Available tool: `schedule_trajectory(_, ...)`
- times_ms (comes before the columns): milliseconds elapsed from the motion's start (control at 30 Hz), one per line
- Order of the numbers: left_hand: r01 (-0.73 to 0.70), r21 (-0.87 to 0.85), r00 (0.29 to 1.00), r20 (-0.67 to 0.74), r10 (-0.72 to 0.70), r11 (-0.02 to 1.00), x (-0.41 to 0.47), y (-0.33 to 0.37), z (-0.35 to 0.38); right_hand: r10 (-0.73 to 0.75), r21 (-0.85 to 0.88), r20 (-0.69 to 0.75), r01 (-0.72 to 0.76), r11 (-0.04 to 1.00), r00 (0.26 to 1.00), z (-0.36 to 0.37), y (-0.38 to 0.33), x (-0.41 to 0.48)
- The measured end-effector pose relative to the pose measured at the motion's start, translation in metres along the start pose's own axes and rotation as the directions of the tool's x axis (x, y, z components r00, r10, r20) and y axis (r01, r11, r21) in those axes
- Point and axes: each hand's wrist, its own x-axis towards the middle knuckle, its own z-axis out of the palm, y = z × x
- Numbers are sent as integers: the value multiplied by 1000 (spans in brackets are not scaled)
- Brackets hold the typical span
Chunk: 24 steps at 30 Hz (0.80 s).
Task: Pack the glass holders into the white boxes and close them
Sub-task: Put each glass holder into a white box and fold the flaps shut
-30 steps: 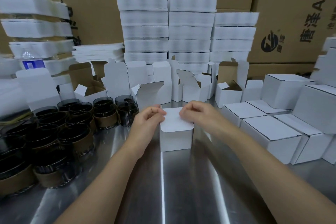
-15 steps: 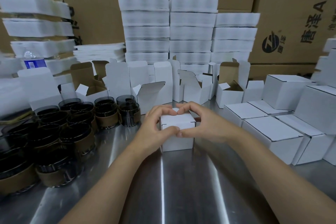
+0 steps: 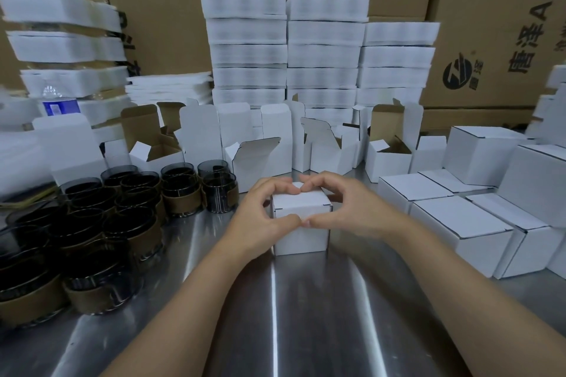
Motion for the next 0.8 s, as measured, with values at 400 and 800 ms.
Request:
schedule_trajectory(400,64,-130,996,-49,-71,989,0,5,0,-22,216,55,9,976,998,-7,-2,0)
schedule_trajectory(800,116,-342,989,-47,-140,933,9,-4,0,52,153,114,-69,986,992,-9,-12,-5)
